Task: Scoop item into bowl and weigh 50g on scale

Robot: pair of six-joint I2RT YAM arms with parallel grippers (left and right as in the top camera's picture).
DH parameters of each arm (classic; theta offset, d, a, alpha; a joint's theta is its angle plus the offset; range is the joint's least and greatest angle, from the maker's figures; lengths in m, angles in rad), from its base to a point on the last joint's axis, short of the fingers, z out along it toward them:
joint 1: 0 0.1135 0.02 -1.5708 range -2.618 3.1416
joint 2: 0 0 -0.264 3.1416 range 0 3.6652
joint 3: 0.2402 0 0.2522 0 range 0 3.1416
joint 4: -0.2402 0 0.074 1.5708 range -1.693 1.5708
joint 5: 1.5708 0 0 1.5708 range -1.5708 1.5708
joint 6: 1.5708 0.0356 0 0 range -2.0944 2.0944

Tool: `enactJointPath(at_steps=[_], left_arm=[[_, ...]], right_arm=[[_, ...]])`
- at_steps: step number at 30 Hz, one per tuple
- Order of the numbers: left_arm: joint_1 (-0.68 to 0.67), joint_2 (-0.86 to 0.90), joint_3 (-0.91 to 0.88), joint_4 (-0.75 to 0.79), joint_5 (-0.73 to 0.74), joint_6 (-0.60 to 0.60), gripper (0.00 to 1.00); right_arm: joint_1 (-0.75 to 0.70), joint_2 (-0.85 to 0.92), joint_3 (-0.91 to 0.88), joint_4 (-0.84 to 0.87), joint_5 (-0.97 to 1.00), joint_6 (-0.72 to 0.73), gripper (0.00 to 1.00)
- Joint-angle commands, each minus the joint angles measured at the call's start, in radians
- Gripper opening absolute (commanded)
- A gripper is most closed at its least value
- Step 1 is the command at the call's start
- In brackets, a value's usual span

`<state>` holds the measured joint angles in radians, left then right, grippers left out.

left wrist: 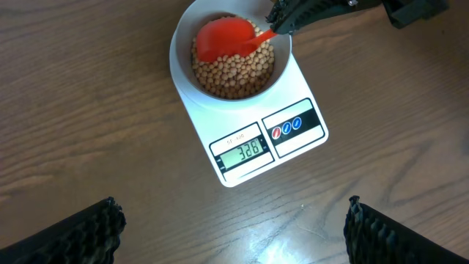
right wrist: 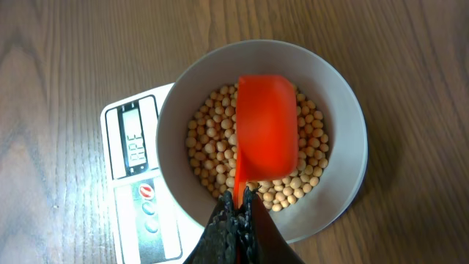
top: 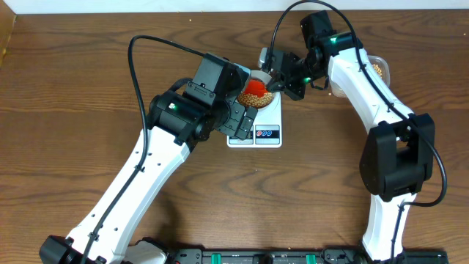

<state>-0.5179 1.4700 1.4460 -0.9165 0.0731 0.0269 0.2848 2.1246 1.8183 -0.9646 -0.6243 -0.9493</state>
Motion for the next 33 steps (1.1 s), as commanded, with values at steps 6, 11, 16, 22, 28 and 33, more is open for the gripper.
enactJointPath(at_steps=[6, 11, 16, 22, 28, 33], left_arm=[[0.002, 0.007, -0.010, -0.003, 0.002, 0.010, 0.98], [0.002, 0.007, -0.010, -0.003, 0.002, 0.010, 0.98], [0.002, 0.007, -0.010, -0.003, 0.002, 0.010, 0.98], [0.002, 0.007, -0.010, -0.003, 0.002, 0.010, 0.98], [0.002, 0.007, -0.010, -0.003, 0.002, 0.010, 0.98], [0.002, 0.007, -0.010, -0.003, 0.002, 0.010, 0.98]], right_arm=[[-0.014, -0.004, -0.011, -0.006, -0.080, 0.014, 0.01], [-0.030, -0.005, -0.003, -0.005, -0.112, 0.014, 0.01], [-0.046, -0.006, 0.003, -0.002, -0.124, 0.014, 0.01], [-0.080, -0.006, 0.012, 0.007, -0.226, 0.014, 0.01], [-0.102, -0.006, 0.013, 0.007, -0.273, 0.022, 0.01], [-0.102, -0.006, 0.013, 0.007, -0.273, 0.022, 0.01]])
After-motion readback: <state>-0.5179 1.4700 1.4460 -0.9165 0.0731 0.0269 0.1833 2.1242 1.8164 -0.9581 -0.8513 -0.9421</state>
